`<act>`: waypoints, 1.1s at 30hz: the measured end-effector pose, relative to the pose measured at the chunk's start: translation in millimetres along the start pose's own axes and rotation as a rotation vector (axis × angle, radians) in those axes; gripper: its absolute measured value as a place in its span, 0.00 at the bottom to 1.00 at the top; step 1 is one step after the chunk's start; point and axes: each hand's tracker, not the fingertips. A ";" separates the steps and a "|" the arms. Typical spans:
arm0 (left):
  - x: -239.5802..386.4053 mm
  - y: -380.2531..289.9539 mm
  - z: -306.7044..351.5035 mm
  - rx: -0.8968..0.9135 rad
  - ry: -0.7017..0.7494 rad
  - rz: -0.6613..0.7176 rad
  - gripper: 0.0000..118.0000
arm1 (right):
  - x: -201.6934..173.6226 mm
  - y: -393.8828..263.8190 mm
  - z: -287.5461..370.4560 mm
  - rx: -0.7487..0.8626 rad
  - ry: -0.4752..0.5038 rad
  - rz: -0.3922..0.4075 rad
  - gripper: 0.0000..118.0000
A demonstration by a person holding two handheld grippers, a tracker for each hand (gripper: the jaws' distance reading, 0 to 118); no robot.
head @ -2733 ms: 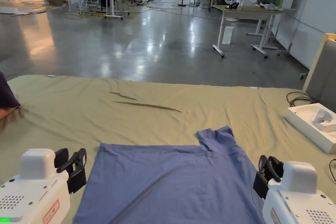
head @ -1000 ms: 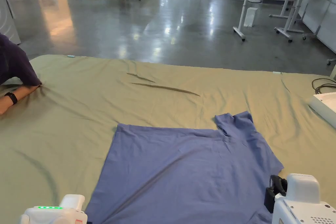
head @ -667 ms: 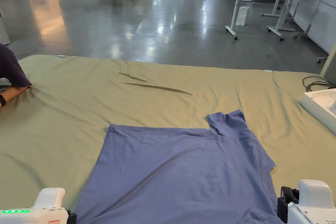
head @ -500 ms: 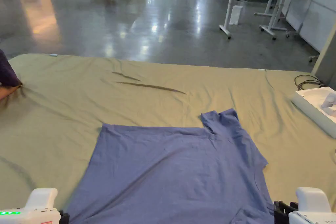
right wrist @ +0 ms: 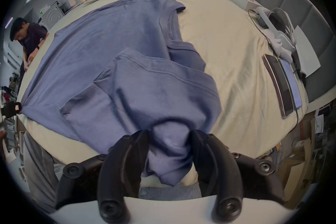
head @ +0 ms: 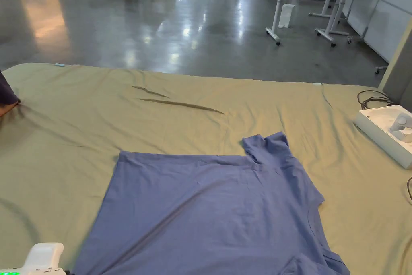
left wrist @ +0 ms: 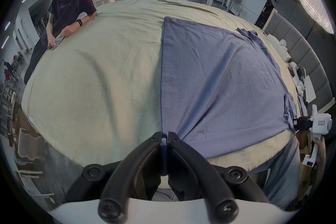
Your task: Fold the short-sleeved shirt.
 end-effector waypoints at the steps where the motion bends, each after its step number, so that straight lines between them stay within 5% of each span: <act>1: 0.3 -0.1 -1.0 -0.002 0.003 -0.001 0.04 | -5.1 1.1 1.2 0.004 -0.013 0.011 0.40; 5: -0.3 -0.6 -8.3 -0.013 0.008 -0.001 0.04 | -12.4 7.5 -3.4 0.019 -0.006 0.054 0.12; 7: -0.4 -1.6 -11.4 -0.018 0.011 -0.003 0.04 | -16.3 9.7 -7.6 0.015 -0.005 0.077 0.09; 22: 0.5 46.2 -2.3 0.135 -0.029 0.015 0.04 | -14.1 67.4 60.3 0.183 0.011 0.089 0.08; 33: 6.3 156.1 -61.3 0.167 -0.012 0.004 0.04 | -25.1 188.5 -3.0 0.158 0.008 0.054 0.08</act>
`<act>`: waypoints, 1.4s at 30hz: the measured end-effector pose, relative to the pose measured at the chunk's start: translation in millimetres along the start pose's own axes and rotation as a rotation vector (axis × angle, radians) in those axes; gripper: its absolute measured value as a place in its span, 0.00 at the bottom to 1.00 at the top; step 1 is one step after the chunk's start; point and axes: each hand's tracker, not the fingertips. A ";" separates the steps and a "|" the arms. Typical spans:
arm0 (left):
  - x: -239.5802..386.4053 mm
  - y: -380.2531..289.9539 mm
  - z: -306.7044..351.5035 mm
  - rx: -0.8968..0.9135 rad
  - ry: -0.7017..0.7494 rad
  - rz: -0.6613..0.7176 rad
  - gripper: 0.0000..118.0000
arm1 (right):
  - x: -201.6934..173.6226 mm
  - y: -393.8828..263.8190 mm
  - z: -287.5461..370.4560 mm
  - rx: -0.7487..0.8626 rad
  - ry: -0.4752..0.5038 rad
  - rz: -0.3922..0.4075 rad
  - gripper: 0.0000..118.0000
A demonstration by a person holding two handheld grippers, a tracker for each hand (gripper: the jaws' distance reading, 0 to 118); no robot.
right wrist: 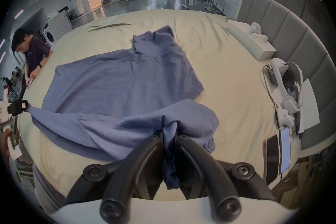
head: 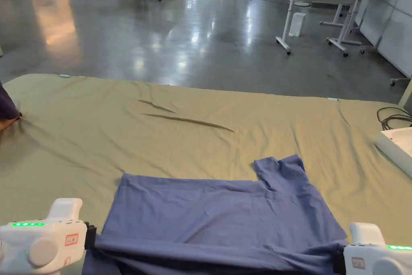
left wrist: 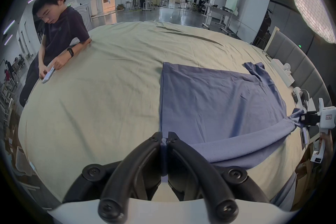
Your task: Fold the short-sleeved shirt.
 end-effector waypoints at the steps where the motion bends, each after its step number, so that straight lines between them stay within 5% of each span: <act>1: 0.4 6.5 -10.8 -0.017 0.006 -0.001 0.04 | -1.4 8.6 -10.4 -0.009 -0.002 -0.003 0.08; 15: -6.2 18.9 -73.9 -0.137 0.012 0.067 0.06 | -7.3 40.3 -91.5 -0.098 0.004 0.008 0.13; 17: -5.5 16.0 -65.1 -0.124 0.007 0.068 0.16 | -7.2 36.5 -80.7 -0.056 -0.012 0.010 0.24; 20: -2.2 14.7 -47.3 -0.065 -0.046 0.072 0.47 | -5.9 32.8 -54.0 0.068 -0.013 -0.005 0.50; 25: 19.1 7.3 -2.3 0.117 -0.072 0.021 0.49 | -12.0 19.6 3.8 0.304 0.033 -0.066 0.51; 28: 35.1 -2.6 24.7 0.250 -0.112 -0.003 0.49 | -23.2 5.6 36.0 0.439 0.063 -0.072 0.49; 30: 45.4 -11.0 42.8 0.334 -0.105 -0.017 0.46 | -32.8 -5.5 55.7 0.527 0.056 -0.073 0.34; 36: 75.7 -35.4 109.0 0.585 -0.036 -0.070 0.09 | -61.9 -34.6 107.9 0.743 0.049 -0.060 0.00; 42: 75.7 -57.9 163.6 0.744 -0.044 -0.034 0.01 | -76.5 -59.0 149.6 0.886 0.046 -0.076 0.00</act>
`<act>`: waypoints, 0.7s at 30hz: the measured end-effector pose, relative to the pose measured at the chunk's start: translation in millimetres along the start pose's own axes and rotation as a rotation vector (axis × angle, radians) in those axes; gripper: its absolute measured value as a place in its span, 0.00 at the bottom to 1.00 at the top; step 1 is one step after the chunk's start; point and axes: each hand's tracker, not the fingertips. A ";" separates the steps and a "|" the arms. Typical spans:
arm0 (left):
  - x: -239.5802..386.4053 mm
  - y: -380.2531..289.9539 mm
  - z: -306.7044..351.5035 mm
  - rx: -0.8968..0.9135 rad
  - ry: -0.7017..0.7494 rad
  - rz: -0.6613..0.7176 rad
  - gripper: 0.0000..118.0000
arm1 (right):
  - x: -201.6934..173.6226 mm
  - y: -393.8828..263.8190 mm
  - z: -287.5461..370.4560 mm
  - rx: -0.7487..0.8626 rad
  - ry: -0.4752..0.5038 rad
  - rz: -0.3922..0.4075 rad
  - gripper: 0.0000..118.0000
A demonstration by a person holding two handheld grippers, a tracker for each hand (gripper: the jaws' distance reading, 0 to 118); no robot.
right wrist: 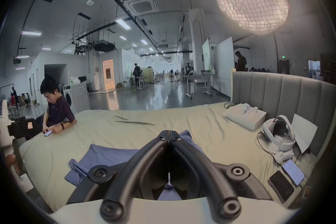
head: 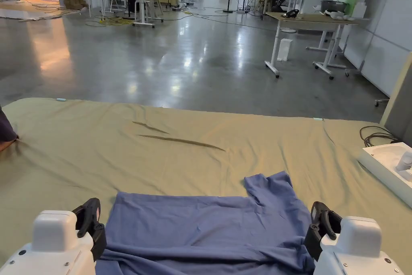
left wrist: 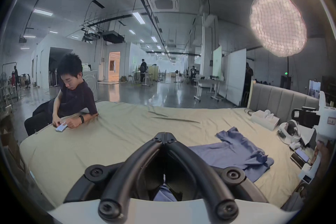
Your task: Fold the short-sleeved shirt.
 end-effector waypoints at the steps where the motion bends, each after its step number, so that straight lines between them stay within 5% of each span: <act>1: -0.4 1.8 5.3 -0.010 0.009 -0.009 0.01 | -2.6 1.6 4.8 0.008 -0.005 0.011 0.00; 8: -17.5 -10.8 8.9 -0.097 0.056 -0.021 0.01 | -9.0 4.3 17.5 0.012 0.006 0.032 0.00; 18: -67.6 -78.3 -91.6 -0.589 0.089 0.051 0.03 | 0.0 -10.9 7.4 -0.078 0.001 0.022 0.00; 20: -73.3 -89.7 -113.4 -0.670 0.113 0.073 0.20 | 3.0 -13.6 5.8 -0.090 -0.007 0.030 0.00; 21: -77.2 -93.9 -122.1 -0.711 0.104 0.092 0.43 | 4.4 -14.7 4.9 -0.096 -0.011 0.035 0.00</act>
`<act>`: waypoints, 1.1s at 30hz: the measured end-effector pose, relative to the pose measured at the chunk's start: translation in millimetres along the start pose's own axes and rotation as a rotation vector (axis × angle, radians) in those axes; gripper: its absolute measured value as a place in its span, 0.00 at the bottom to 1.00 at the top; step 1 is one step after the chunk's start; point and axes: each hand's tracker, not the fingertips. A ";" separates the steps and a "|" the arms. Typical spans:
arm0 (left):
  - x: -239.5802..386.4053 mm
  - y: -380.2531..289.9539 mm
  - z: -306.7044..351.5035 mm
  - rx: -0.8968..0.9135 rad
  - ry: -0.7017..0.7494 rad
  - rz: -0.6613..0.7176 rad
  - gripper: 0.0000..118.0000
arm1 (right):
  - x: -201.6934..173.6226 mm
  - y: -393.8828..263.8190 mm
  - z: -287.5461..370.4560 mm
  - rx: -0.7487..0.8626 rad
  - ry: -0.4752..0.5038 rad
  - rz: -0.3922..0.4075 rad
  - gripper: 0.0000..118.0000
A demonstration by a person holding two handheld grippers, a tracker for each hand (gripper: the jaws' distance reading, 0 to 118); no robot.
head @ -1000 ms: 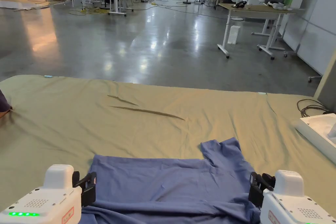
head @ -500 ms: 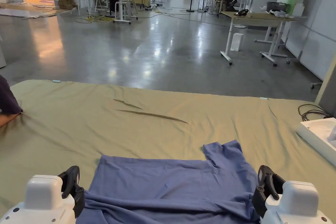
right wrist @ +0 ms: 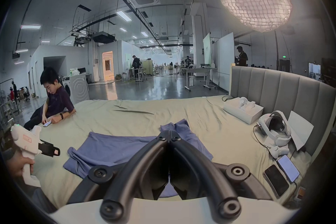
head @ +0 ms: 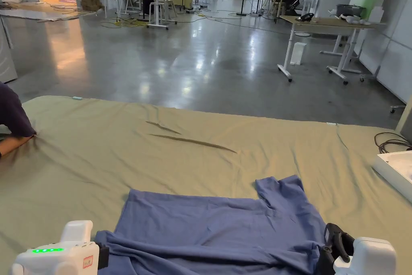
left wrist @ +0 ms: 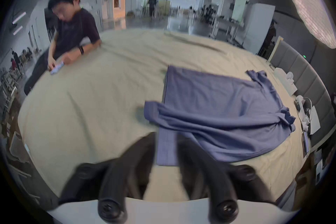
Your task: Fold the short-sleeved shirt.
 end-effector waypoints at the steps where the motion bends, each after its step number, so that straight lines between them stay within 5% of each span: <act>1: -2.3 3.0 -10.1 -0.059 -0.021 0.019 0.53 | 2.1 -1.5 -0.8 -0.008 -0.006 0.005 0.00; 5: -4.6 6.1 -38.0 -0.149 0.025 0.028 0.62 | 10.8 -5.7 -4.1 -0.035 -0.029 0.016 0.00; 10: -4.9 -4.7 -73.7 -0.315 0.084 0.003 0.62 | 20.6 -10.0 -7.7 -0.065 -0.060 0.014 0.00; 14: 11.4 -7.1 -63.8 -0.256 0.145 -0.046 0.60 | 26.3 -15.5 -11.9 -0.096 -0.072 0.017 0.00; 17: 23.2 -13.3 -62.9 -0.238 0.141 -0.080 0.45 | 31.3 -20.2 -15.9 -0.124 -0.077 0.010 0.00; 21: 19.8 -11.9 -56.5 -0.243 0.092 -0.146 0.06 | 45.3 -28.6 -29.3 -0.200 -0.094 -0.013 0.00; 24: 1.7 -9.1 -44.2 -0.196 0.003 -0.056 0.03 | 62.7 -35.1 -48.2 -0.300 -0.096 -0.013 0.00; 33: -8.4 3.8 6.9 -0.064 -0.021 -0.085 0.03 | 113.2 -72.3 -123.7 -0.683 -0.039 -0.001 0.43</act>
